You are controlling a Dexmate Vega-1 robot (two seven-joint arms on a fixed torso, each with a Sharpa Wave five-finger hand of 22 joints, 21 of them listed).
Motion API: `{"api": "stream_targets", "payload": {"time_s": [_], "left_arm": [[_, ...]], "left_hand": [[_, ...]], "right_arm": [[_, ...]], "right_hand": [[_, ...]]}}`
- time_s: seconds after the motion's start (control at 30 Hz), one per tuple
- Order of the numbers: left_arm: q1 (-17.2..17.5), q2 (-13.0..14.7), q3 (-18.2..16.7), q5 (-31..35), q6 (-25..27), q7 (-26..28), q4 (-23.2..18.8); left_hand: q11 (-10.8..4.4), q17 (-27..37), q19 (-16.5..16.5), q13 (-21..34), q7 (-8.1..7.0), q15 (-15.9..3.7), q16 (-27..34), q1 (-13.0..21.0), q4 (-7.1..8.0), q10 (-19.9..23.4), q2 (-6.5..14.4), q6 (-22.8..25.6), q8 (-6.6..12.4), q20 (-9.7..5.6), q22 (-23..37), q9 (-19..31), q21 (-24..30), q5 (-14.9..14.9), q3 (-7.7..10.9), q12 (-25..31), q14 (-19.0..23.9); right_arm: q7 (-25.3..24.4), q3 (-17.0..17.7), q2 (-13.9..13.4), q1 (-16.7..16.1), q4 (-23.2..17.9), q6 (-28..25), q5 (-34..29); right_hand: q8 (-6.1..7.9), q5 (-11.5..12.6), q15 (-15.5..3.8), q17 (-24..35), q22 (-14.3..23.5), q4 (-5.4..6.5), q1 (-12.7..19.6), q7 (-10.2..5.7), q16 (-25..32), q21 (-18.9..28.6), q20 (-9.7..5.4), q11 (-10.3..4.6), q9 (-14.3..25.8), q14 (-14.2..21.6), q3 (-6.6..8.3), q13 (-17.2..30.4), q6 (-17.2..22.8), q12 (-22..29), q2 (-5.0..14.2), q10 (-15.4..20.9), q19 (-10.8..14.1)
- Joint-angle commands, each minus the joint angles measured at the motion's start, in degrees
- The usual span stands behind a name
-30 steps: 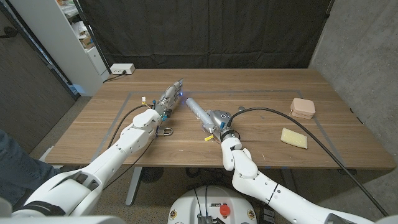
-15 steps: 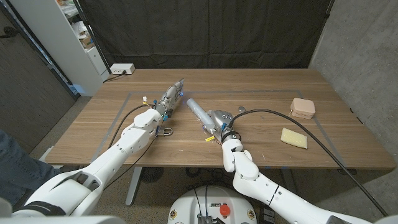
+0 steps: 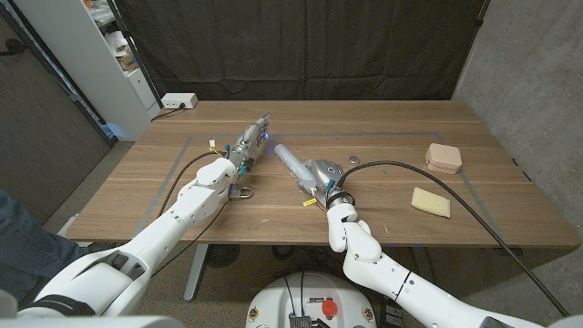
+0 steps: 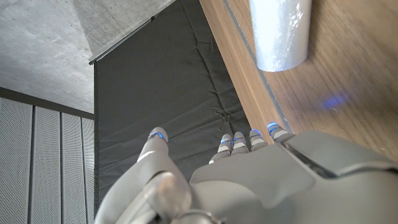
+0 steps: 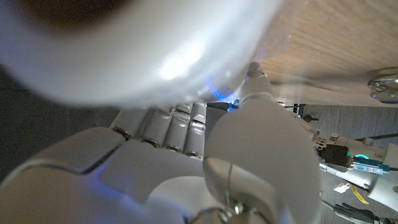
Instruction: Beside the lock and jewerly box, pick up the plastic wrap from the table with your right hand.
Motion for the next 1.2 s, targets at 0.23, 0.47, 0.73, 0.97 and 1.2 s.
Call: {"api": "stream_targets", "payload": {"time_s": [0.23, 0.47, 0.73, 0.97, 1.2], "left_arm": [[1.4, 1.6, -0.6, 0.4, 0.4, 1.0, -3.5], [1.9, 2.6, -0.9, 0.5, 1.0, 1.3, -5.2], [2.4, 3.5, -1.2, 0.6, 1.6, 1.5, -6.7], [3.1, 4.4, -1.6, 0.6, 2.0, 1.9, -8.2], [3.9, 5.5, -2.1, 0.6, 2.3, 2.2, -9.9]], "left_hand": [[-0.05, 0.2, -7.5, 0.3, 0.1, 0.5, 0.2, 0.6, -0.26, -0.3, 0.1, 0.1, 0.21, 0.5, 0.3, 0.3, 0.4, 0.0, -0.17, 0.1, -3.3], [0.02, 0.2, -7.5, 0.3, 0.11, 0.53, 0.2, 0.6, -0.27, -0.3, 0.1, 0.1, 0.21, 0.46, 0.3, 0.3, 0.4, 0.0, -0.17, 0.1, -3.3], [0.0, 0.2, -7.5, 0.3, 0.14, 0.54, 0.2, 0.7, -0.29, -0.2, 0.1, 0.1, 0.21, 0.45, 0.3, 0.3, 0.5, 0.0, -0.18, 0.2, -3.3], [0.03, 0.2, -7.5, 0.3, 0.13, 0.6, 0.2, 0.7, -0.3, -0.2, 0.2, 0.1, 0.21, 0.47, 0.3, 0.3, 0.5, 0.0, -0.16, 0.2, -3.2], [0.02, 0.2, -7.6, 0.3, 0.16, 0.68, 0.2, 0.8, -0.32, -0.3, 0.2, 0.1, 0.2, 0.5, 0.3, 0.3, 0.5, 0.0, -0.14, 0.2, -3.2]], "right_arm": [[-1.8, 0.6, -0.1, -0.2, -0.7, 0.8, 1.3], [-2.5, 0.8, 0.0, -0.3, -1.4, 0.7, 1.3], [-3.0, 0.9, 0.0, -0.4, -2.2, 0.7, 1.5], [-3.3, 1.0, 0.0, -0.4, -2.8, 0.5, 1.4], [-3.3, 1.0, -0.1, -0.2, -3.4, 0.5, 1.4]], "right_hand": [[-0.15, -0.3, -4.53, 0.2, 1.1, 0.32, 3.9, -1.84, 1.0, 1.4, -0.21, -1.78, 0.4, -0.2, -0.73, 0.5, 2.5, 0.8, 3.78, 2.5, -0.2], [-0.3, -0.3, -4.57, 0.2, 1.2, 0.38, 4.1, -1.82, 1.4, 1.7, -0.27, -1.65, 0.4, -0.3, -1.01, 0.8, 2.7, 1.0, 3.89, 2.5, -0.4], [-0.47, -0.4, -4.68, 0.2, 1.3, 0.53, 4.0, -1.86, 1.9, 2.0, -0.29, -1.74, 0.5, -0.3, -1.35, 1.0, 2.8, 1.2, 3.99, 2.6, -0.4], [-0.6, -0.4, -4.69, 0.2, 1.3, 0.61, 4.1, -1.83, 2.3, 2.3, -0.31, -1.64, 0.6, -0.5, -1.61, 1.3, 2.9, 1.3, 4.09, 2.7, -0.5], [-0.74, -0.5, -4.71, 0.2, 1.3, 0.6, 4.3, -1.86, 2.6, 2.5, -0.31, -1.98, 0.6, -0.9, -1.78, 1.4, 3.0, 1.4, 4.28, 2.6, -0.8]]}}
